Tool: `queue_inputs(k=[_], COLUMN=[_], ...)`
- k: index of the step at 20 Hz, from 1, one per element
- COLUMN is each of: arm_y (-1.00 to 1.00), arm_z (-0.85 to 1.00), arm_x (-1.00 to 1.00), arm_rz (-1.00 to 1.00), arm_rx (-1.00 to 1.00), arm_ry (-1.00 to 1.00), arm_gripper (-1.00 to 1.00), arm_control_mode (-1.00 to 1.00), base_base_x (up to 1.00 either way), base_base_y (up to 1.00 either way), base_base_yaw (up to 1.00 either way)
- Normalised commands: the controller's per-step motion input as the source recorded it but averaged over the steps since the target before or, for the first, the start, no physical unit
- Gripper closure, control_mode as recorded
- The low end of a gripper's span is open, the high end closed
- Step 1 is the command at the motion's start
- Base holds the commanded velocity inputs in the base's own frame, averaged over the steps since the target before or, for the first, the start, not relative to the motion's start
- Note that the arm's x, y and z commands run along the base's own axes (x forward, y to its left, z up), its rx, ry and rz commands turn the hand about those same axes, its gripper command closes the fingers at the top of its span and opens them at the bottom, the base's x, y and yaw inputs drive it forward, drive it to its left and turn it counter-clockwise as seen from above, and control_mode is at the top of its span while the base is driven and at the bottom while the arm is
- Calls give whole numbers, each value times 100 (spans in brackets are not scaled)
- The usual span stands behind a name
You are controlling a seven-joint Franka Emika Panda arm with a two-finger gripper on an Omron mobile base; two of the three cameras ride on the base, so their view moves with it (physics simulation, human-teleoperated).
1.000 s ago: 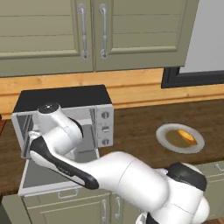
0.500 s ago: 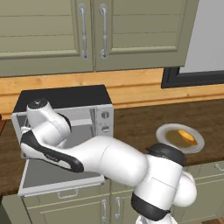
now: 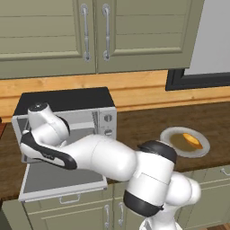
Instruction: Pick up the kebab skewer and baguette bread, and place them inside the toaster oven. Close the toaster oven door and start by setting the timer.
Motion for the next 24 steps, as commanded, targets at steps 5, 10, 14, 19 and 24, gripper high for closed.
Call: queue_inputs(k=[5,10,14,19,24], arm_y=[0,14,2,0,0], arm_z=[-2,-22,-23,-1,-3], arm_x=[23,7,4,5,1], arm_rz=[0,0,0,0,0], arm_rx=[0,0,0,0,0], arm_ry=[3,6,2,0,0], arm_gripper=[100,100,100,100,-100], arm_control_mode=[-100,-100,-100,-100,-100], base_base_x=[0,0,0,0,0], base_base_y=[0,0,0,0,0], base_base_yaw=[0,0,0,0,0])
